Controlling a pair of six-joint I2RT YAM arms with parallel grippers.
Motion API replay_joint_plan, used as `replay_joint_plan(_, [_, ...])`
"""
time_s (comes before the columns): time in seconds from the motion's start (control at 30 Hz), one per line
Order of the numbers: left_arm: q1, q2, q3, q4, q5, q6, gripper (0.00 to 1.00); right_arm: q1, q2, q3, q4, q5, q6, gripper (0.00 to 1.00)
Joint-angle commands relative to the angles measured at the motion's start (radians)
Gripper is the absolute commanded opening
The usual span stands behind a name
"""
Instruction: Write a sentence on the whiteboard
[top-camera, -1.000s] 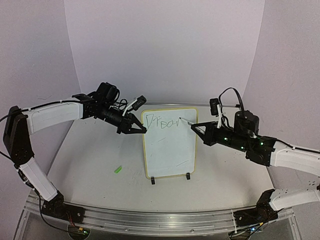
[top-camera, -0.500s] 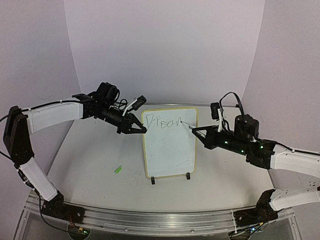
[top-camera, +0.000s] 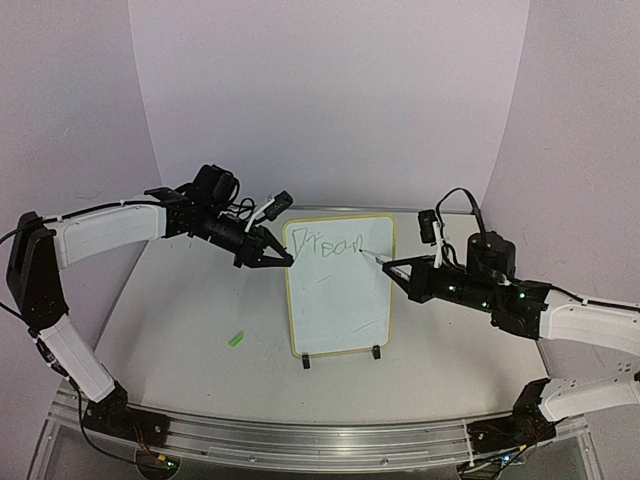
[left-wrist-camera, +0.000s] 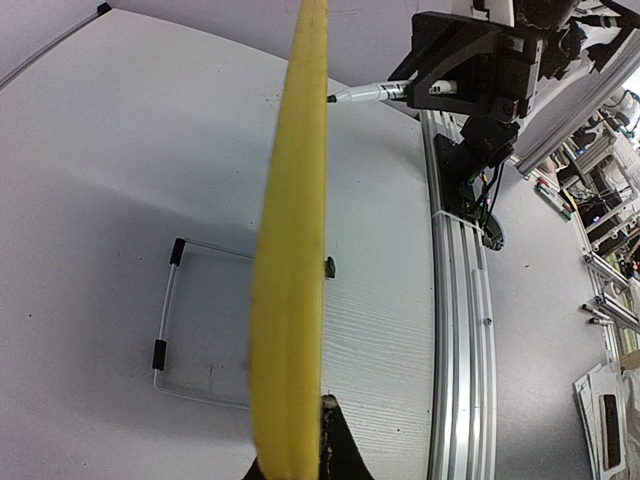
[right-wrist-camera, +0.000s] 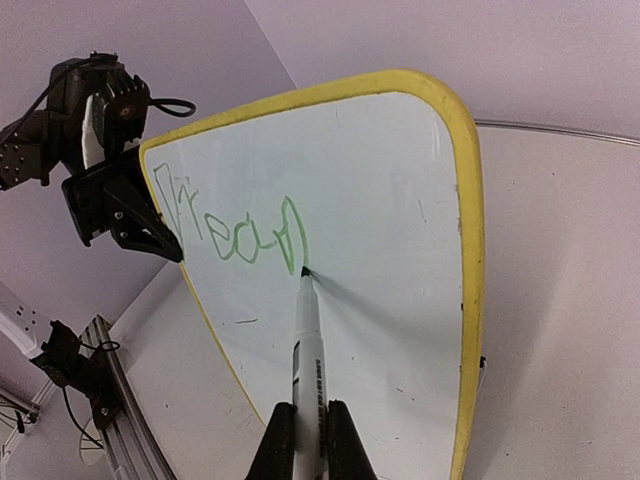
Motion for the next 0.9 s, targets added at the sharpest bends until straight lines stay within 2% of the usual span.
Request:
replay_joint_plan(0.0, [-0.051, 0.063, -0.017, -0.096, -0.086, 0.046, 0.00, -0.007, 0.011, 0.018, -0.032, 0.025, -0.004, 0.00])
replay_joint_plan(0.27, [-0.051, 0.064, -0.017, -0.096, -0.085, 0.047, 0.00, -0.007, -0.018, 0.012, -0.027, 0.052, -0.003, 0.00])
replay_joint_plan(0.6, [-0.053, 0.066, -0.017, -0.096, -0.086, 0.046, 0.00, -0.007, -0.004, 0.025, 0.102, 0.086, -0.003, 0.00])
replay_joint_plan(0.87, [-0.054, 0.064, -0.016, -0.098, -0.086, 0.047, 0.00, -0.007, -0.026, 0.016, 0.108, 0.135, -0.003, 0.00])
